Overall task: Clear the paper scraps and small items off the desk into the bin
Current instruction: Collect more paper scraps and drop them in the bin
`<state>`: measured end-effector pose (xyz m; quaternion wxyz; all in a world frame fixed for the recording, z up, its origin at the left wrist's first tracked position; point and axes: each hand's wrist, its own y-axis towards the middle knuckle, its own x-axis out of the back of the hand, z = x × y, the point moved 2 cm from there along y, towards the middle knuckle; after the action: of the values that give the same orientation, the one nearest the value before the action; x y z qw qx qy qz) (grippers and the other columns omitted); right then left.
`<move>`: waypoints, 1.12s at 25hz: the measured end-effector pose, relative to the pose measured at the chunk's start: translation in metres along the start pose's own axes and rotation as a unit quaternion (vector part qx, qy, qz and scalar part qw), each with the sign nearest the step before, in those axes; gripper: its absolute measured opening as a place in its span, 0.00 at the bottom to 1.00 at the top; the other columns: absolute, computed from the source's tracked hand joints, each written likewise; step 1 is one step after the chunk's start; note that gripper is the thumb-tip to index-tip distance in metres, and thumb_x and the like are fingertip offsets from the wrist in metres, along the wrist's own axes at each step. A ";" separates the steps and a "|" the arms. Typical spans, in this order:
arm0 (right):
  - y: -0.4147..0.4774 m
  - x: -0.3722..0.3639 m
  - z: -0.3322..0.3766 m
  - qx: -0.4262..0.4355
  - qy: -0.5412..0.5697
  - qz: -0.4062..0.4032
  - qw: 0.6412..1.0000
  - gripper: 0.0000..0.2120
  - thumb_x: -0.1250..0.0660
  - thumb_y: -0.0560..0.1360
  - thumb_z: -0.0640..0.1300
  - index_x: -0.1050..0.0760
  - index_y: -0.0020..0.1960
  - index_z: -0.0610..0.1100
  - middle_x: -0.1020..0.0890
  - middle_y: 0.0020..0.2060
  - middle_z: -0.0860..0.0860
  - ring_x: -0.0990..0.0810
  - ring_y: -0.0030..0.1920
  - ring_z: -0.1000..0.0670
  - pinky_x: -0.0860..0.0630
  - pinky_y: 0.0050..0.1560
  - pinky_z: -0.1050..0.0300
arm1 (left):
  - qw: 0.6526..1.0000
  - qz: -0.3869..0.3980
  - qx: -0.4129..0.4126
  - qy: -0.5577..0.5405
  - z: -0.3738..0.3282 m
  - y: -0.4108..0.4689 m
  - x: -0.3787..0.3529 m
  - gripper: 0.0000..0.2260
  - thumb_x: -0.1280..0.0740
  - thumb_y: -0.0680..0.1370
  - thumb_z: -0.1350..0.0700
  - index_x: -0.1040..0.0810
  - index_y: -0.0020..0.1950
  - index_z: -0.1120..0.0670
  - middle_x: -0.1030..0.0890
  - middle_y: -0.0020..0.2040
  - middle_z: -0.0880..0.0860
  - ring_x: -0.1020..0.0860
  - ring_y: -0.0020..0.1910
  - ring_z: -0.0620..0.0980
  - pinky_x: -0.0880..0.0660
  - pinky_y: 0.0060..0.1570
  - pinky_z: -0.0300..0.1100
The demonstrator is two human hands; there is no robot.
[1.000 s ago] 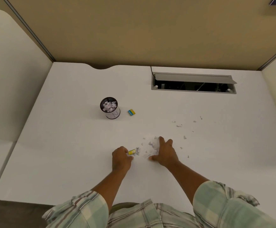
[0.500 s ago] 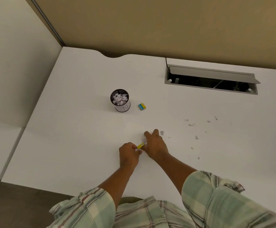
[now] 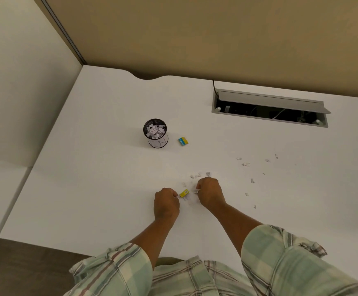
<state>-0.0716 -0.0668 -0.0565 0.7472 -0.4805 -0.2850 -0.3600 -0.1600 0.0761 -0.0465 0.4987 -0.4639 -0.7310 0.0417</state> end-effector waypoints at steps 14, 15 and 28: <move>0.001 0.061 0.009 -0.153 0.484 -0.049 0.860 0.07 0.22 0.66 0.28 0.19 0.41 0.31 0.17 0.39 0.40 0.15 0.36 0.44 0.14 0.44 0.50 | 0.981 -0.041 0.007 -0.190 -0.015 0.036 0.069 0.06 0.28 0.70 0.63 0.13 0.43 0.54 0.13 0.40 0.53 0.14 0.42 0.54 0.16 0.47 0.51; 0.007 0.068 0.023 -0.140 0.488 -0.051 0.860 0.07 0.22 0.66 0.28 0.19 0.41 0.32 0.17 0.39 0.40 0.15 0.35 0.44 0.14 0.43 0.50 | 0.978 -0.051 0.000 -0.202 -0.023 0.042 0.078 0.06 0.27 0.70 0.63 0.14 0.43 0.54 0.14 0.38 0.52 0.14 0.40 0.54 0.15 0.46 0.51; 0.104 0.114 0.195 0.025 0.221 -0.113 0.968 0.07 0.27 0.69 0.33 0.19 0.36 0.42 0.17 0.35 0.48 0.20 0.35 0.49 0.23 0.34 0.59 | 0.968 -0.147 -0.109 -0.169 -0.093 0.138 0.161 0.02 0.25 0.71 0.63 0.15 0.42 0.57 0.15 0.38 0.53 0.16 0.37 0.51 0.20 0.37 0.38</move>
<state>0.0633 0.1122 0.0514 0.7578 -0.3344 -0.1744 -0.5324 -0.0120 0.2332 0.0388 0.3150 -0.3888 -0.8651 -0.0343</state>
